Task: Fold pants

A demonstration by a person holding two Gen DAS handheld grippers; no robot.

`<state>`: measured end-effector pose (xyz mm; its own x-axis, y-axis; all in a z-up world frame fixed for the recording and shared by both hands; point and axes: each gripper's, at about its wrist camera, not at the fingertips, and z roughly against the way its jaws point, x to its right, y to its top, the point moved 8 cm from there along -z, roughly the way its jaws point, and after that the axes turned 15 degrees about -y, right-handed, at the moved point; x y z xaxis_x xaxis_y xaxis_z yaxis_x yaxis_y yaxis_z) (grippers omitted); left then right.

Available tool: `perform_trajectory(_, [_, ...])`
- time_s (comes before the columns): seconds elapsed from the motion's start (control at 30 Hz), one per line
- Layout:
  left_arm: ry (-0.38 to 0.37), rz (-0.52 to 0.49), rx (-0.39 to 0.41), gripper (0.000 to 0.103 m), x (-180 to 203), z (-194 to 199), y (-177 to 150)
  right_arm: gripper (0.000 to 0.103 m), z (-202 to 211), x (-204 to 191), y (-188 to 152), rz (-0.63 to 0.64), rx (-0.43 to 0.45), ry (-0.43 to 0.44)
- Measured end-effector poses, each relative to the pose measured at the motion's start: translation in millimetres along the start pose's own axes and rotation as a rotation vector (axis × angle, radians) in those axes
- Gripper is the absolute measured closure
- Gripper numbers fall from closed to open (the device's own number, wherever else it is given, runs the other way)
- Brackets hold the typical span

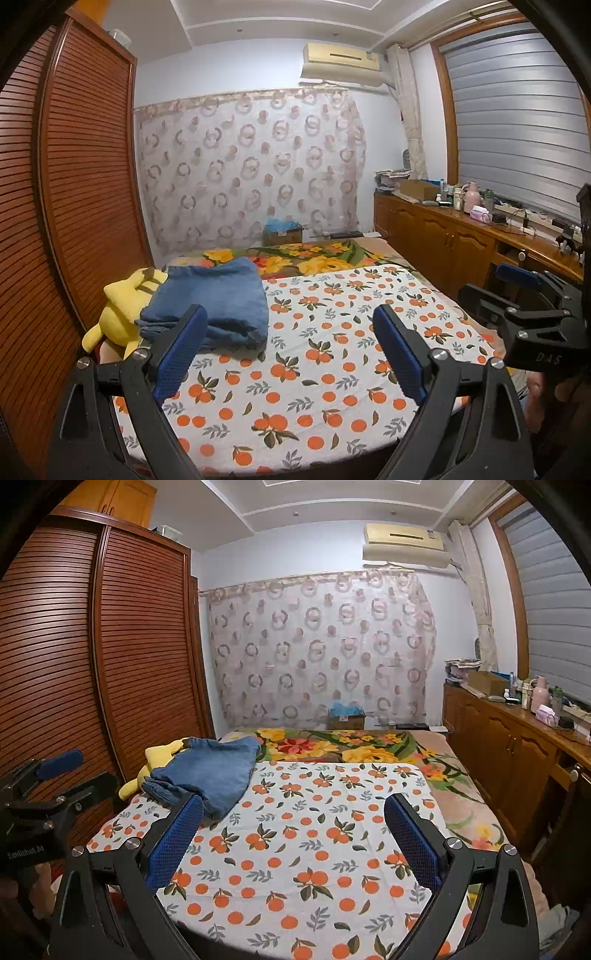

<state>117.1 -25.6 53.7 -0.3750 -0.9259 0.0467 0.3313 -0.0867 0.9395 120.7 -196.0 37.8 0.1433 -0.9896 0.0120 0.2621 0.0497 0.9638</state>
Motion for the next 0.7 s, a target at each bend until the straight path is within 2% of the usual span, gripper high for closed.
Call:
perform_trajectory(0.3, [0.028, 0.066, -0.014, 0.012, -21, 14, -24, 0.004, 8, -3, -10, 0.009, -0.004, 0.002])
perform_trajectory(0.7, [0.045, 0.088, -0.035, 0.012, -33, 10, -41, 0.004, 6, -10, -16, 0.010, -0.026, 0.010])
